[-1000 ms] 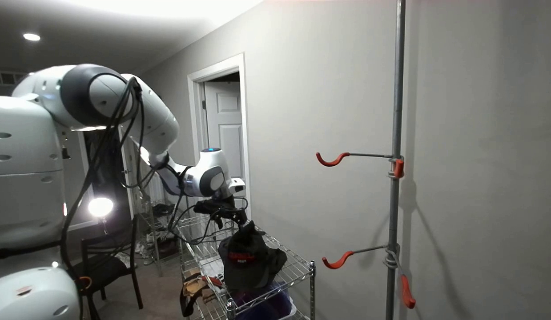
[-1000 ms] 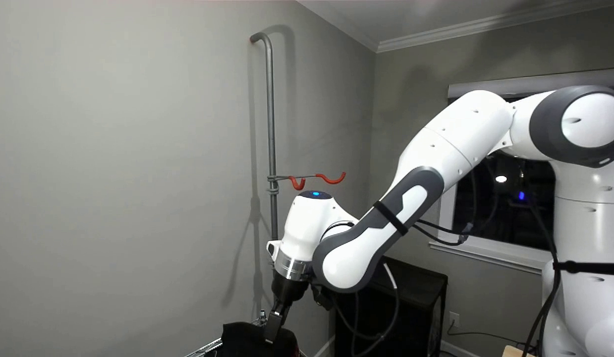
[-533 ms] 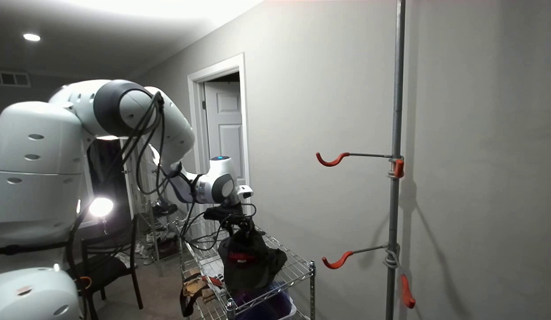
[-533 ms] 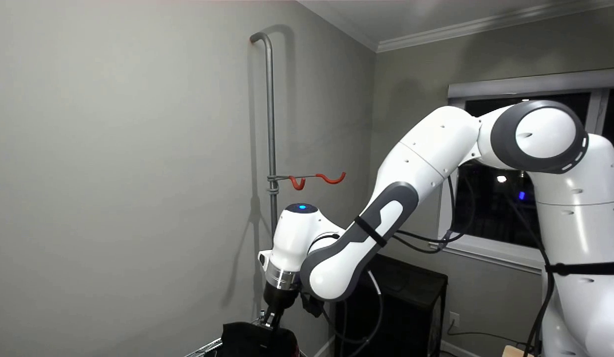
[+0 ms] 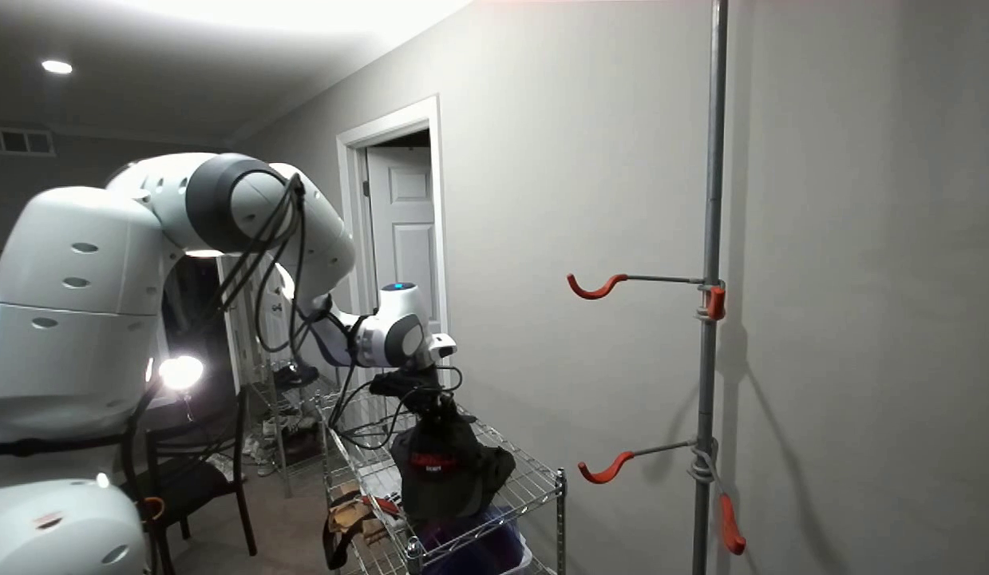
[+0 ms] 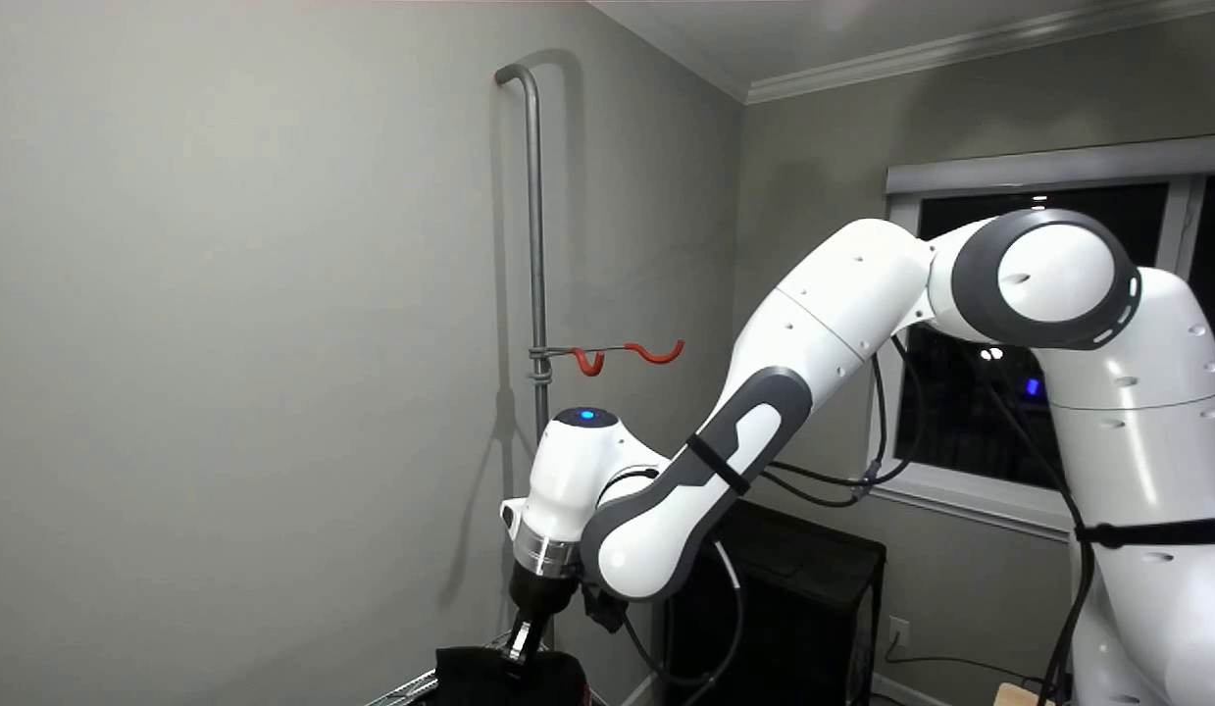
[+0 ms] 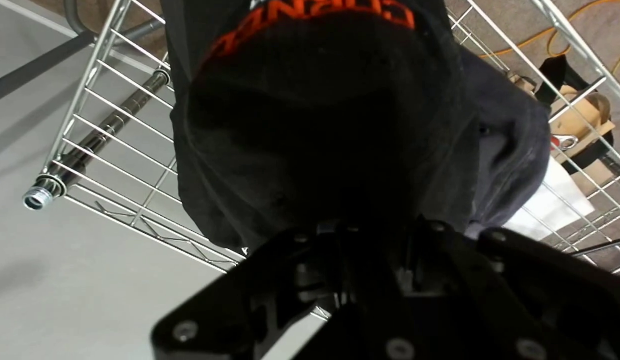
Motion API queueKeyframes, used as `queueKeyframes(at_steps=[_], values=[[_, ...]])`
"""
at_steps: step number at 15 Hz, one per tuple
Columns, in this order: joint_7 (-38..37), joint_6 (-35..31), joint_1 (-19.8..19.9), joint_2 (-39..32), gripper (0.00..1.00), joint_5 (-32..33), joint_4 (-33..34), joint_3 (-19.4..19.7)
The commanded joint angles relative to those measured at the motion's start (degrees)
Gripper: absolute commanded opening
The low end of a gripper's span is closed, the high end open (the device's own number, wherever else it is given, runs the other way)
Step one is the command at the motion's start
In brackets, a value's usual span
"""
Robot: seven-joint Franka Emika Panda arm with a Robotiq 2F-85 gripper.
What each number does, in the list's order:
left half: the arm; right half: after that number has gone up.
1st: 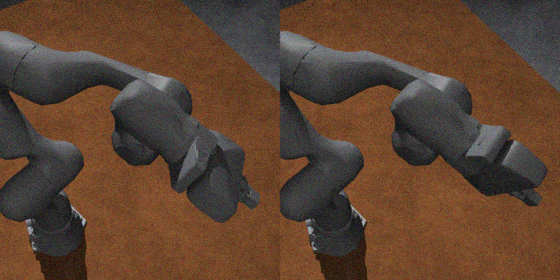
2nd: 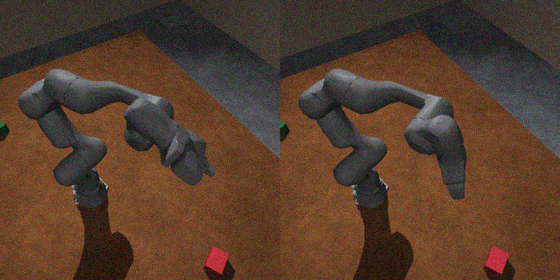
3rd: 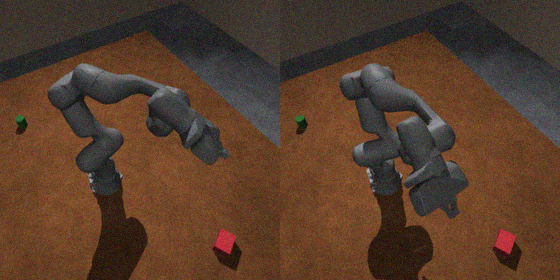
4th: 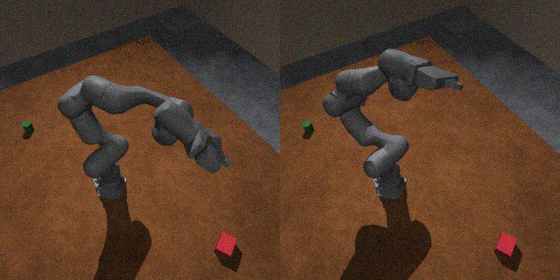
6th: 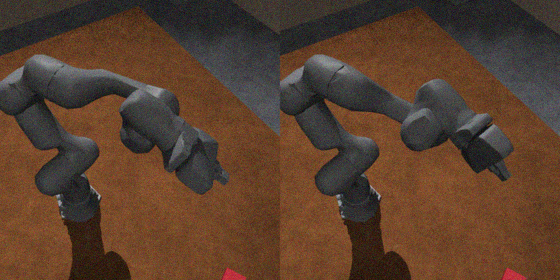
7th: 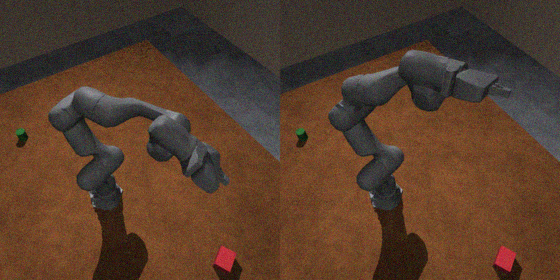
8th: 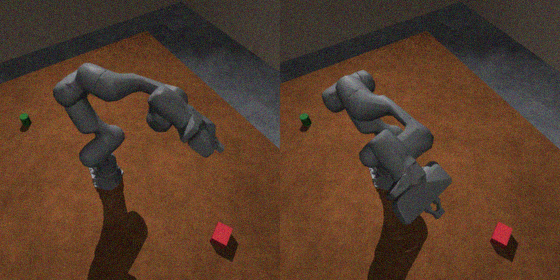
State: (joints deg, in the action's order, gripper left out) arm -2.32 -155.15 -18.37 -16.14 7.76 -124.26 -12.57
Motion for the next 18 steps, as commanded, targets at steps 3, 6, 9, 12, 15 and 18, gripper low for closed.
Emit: queueKeyframes(at_steps=[3,6,9,12,15,18], values=[[-4.39,-1.47,-1.27,1.68,0.05,1.97,-0.68,1.78],[-4.96,-0.58,-0.88,5.97,0.05,0.41,-2.50,1.00],[-8.02,0.38,-1.14,11.04,0.05,1.28,-3.97,1.11],[-11.00,2.98,-0.56,14.79,0.05,0.50,-4.58,0.27],[-14.90,3.43,0.02,17.72,0.05,1.01,-6.48,-0.44],[-19.04,3.28,0.81,21.82,0.05,0.69,-10.58,-1.04]])
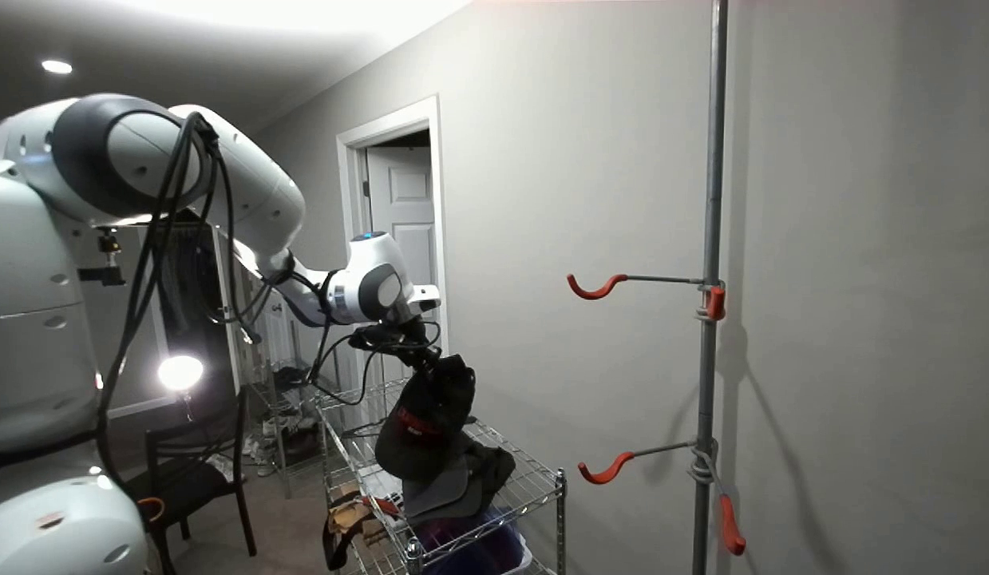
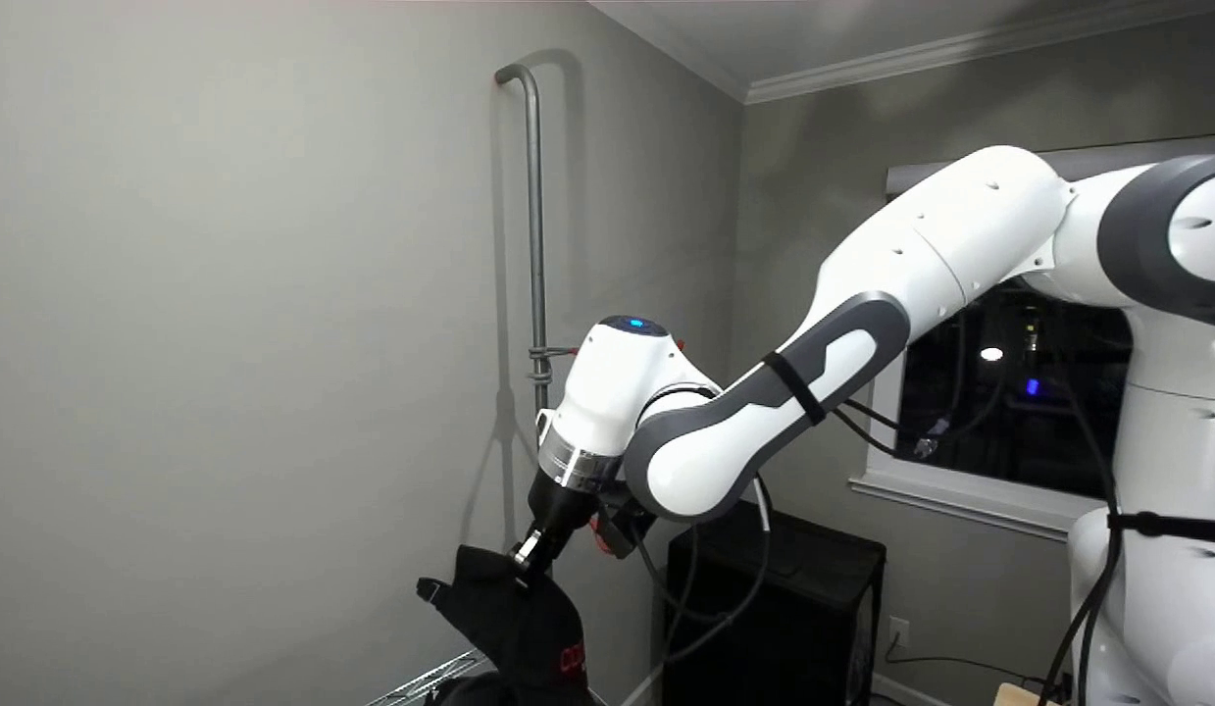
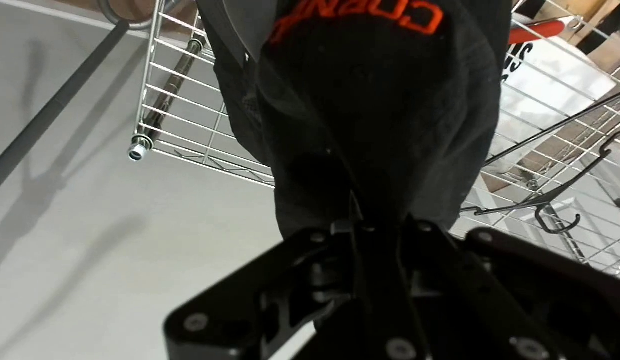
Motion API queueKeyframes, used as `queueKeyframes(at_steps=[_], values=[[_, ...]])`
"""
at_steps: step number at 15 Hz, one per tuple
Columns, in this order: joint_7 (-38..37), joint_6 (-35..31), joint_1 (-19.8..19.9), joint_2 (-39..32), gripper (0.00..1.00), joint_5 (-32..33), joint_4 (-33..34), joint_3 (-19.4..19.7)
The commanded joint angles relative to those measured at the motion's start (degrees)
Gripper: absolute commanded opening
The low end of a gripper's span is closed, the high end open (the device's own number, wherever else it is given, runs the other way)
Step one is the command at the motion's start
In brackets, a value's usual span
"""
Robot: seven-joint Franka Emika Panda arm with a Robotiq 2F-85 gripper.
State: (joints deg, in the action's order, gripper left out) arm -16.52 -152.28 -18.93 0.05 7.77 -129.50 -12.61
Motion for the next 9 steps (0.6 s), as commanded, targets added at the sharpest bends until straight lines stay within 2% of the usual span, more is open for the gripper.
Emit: queueKeyframes(at_steps=[1,5,9], values=[[-6.68,0.78,1.73,7.23,0.05,1.04,-6.79,-1.12],[-14.61,3.22,5.08,14.99,0.05,2.62,-13.43,-2.12],[-20.25,9.07,11.34,20.80,0.05,8.08,-16.65,-4.67]])
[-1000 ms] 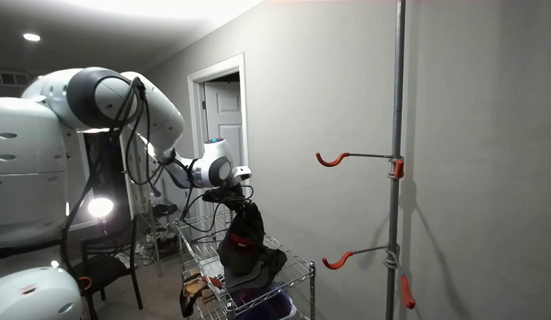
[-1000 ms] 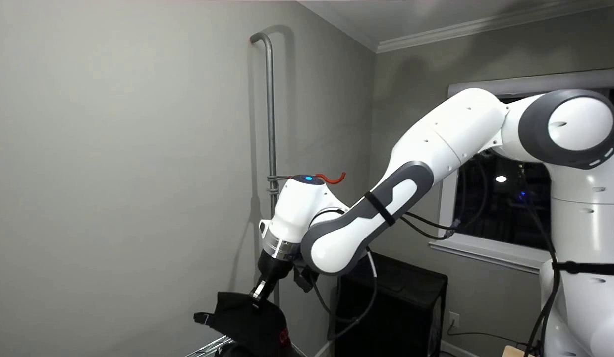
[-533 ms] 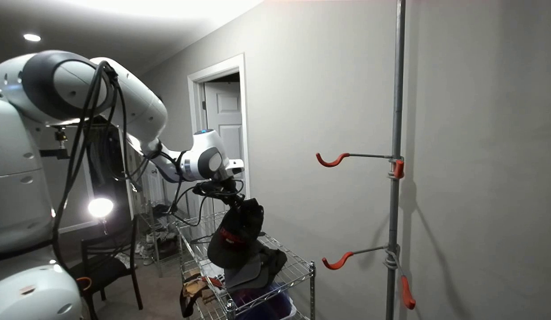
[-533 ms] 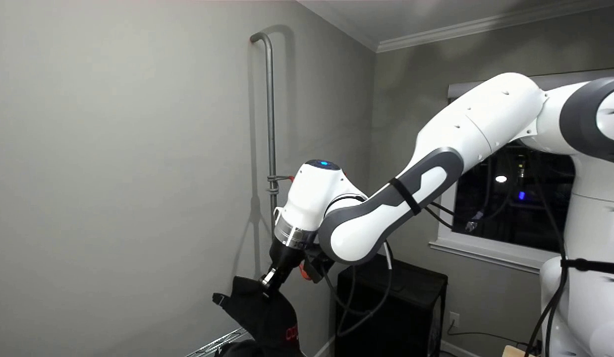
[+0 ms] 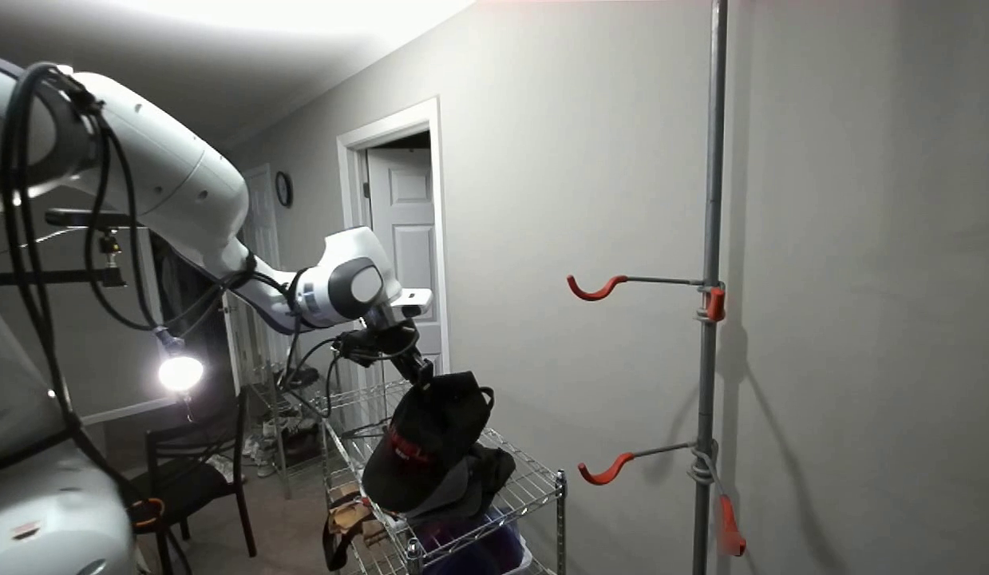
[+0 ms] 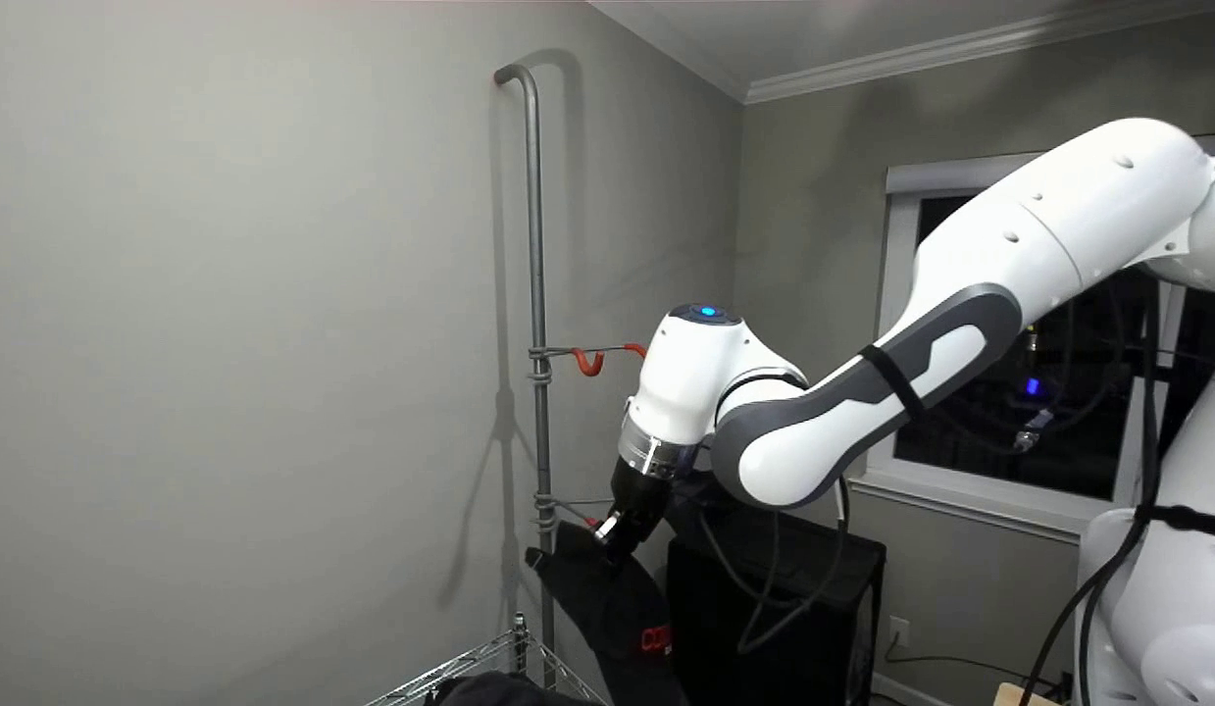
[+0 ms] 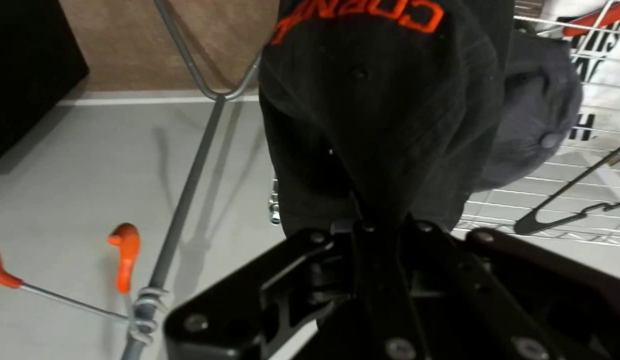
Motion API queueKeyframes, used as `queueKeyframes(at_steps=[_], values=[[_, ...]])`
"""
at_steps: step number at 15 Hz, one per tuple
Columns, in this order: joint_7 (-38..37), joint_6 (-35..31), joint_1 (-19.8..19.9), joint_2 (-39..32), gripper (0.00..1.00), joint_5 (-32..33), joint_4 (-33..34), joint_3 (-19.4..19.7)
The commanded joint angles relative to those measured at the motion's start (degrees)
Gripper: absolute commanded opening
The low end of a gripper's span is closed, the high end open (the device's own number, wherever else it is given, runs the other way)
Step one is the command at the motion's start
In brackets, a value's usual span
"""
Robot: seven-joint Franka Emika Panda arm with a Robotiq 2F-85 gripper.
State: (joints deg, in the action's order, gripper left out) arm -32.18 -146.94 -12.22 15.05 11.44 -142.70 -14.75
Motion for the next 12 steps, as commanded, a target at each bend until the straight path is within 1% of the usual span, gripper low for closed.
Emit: queueKeyframes(at_steps=[1,2,3,6,8,10,12], values=[[-4.85,5.50,6.15,6.37,0.05,6.01,-3.44,-2.82],[-5.26,7.14,7.66,6.85,0.05,7.67,-3.36,-3.11],[-3.81,8.59,8.73,7.09,0.05,8.40,-3.18,-2.40],[-0.26,10.95,12.23,8.30,0.05,10.13,-3.54,0.83],[1.72,12.05,15.52,9.00,0.05,12.49,-3.66,3.48],[5.05,12.52,18.97,9.19,0.05,14.77,-3.33,7.04],[8.43,11.87,22.64,8.04,0.05,17.60,-2.37,10.44]])
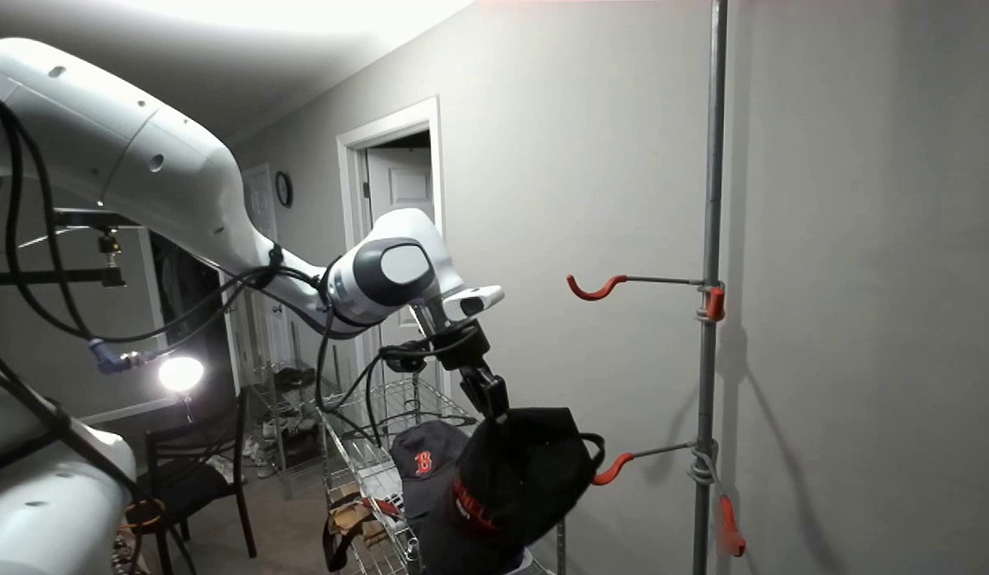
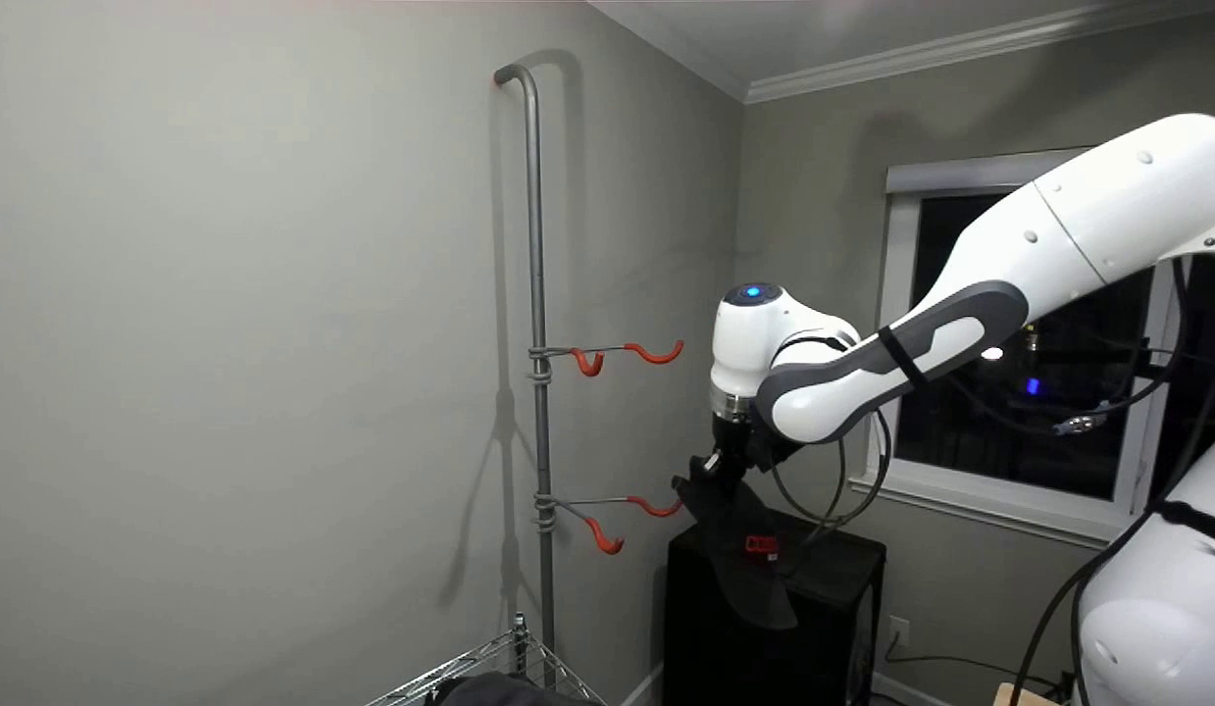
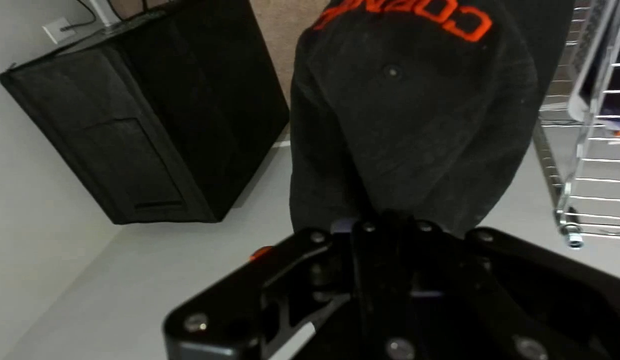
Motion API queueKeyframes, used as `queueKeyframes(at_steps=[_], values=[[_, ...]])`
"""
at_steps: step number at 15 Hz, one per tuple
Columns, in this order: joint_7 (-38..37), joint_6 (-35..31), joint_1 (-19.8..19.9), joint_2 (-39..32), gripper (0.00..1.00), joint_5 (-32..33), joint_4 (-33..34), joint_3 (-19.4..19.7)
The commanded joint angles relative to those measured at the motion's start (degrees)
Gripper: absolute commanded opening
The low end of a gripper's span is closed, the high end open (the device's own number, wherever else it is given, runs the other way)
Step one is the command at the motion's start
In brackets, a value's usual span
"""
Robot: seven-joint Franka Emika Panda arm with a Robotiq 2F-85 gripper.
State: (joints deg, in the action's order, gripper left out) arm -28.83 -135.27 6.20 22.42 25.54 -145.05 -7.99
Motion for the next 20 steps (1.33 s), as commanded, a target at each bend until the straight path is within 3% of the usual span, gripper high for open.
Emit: queueKeyframes(at_steps=[1,5,8,14,19,20], values=[[6.94,-0.83,5.75,-0.41,0.05,4.58,0.51,5.56],[17.40,-10.85,7.95,-7.02,0.05,3.03,3.11,13.36],[24.62,-17.20,6.50,-13.23,0.05,-1.90,5.91,16.61],[34.85,-18.44,4.90,-19.39,0.05,-11.43,10.96,17.89],[37.25,-17.76,4.96,-20.58,0.05,-13.36,13.30,17.84],[34.43,-17.67,5.08,-19.90,0.05,-11.62,12.24,17.61]])
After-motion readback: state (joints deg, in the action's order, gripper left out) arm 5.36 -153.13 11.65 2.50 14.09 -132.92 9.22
